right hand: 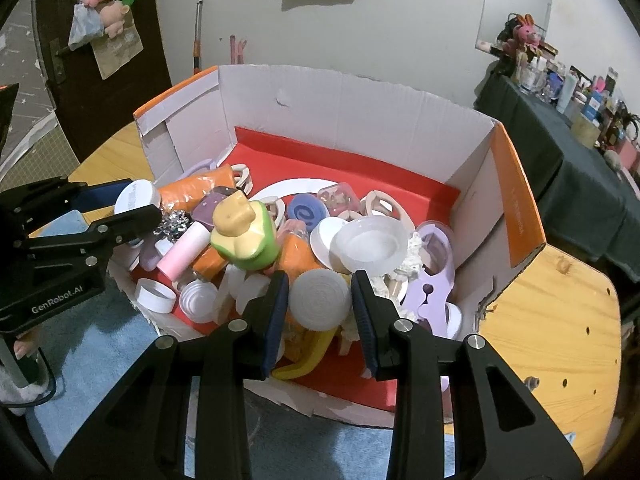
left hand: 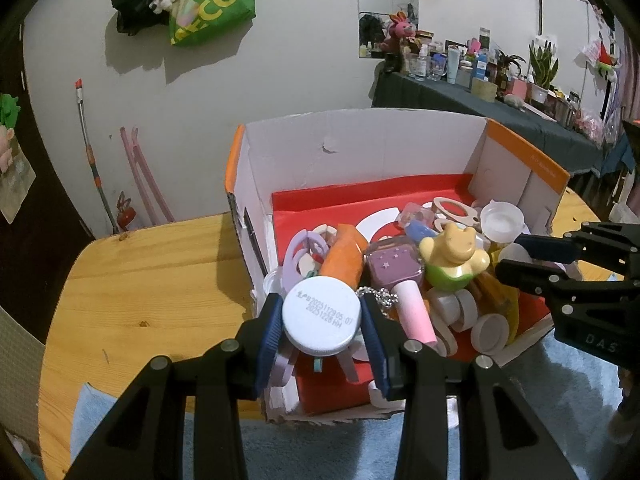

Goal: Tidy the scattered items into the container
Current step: 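Lower both white caps into the box and open both tools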

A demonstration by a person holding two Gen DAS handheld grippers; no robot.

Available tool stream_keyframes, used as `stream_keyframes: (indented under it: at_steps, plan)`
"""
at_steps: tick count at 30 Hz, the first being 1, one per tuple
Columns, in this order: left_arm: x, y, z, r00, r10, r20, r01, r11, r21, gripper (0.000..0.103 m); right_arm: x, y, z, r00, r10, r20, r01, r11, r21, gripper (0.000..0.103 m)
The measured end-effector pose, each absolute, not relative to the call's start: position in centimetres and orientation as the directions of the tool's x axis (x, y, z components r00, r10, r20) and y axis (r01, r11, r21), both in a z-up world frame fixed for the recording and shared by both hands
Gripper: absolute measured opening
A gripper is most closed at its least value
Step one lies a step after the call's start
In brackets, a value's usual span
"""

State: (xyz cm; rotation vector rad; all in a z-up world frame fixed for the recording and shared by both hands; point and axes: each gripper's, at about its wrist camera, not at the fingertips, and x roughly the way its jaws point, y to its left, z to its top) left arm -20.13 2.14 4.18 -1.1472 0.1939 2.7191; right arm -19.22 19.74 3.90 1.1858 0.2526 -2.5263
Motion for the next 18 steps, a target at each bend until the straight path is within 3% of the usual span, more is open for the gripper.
stream_keyframes:
  at_steps: [18]
  plan:
    - [-20.25,1.7,4.24,-0.684,0.123,-0.719,-0.216,-0.976,0.038,0.042,-19.23,19.63,3.64,-0.591,-0.223,-0.775,0.374,-0.927,-0.018,0.031]
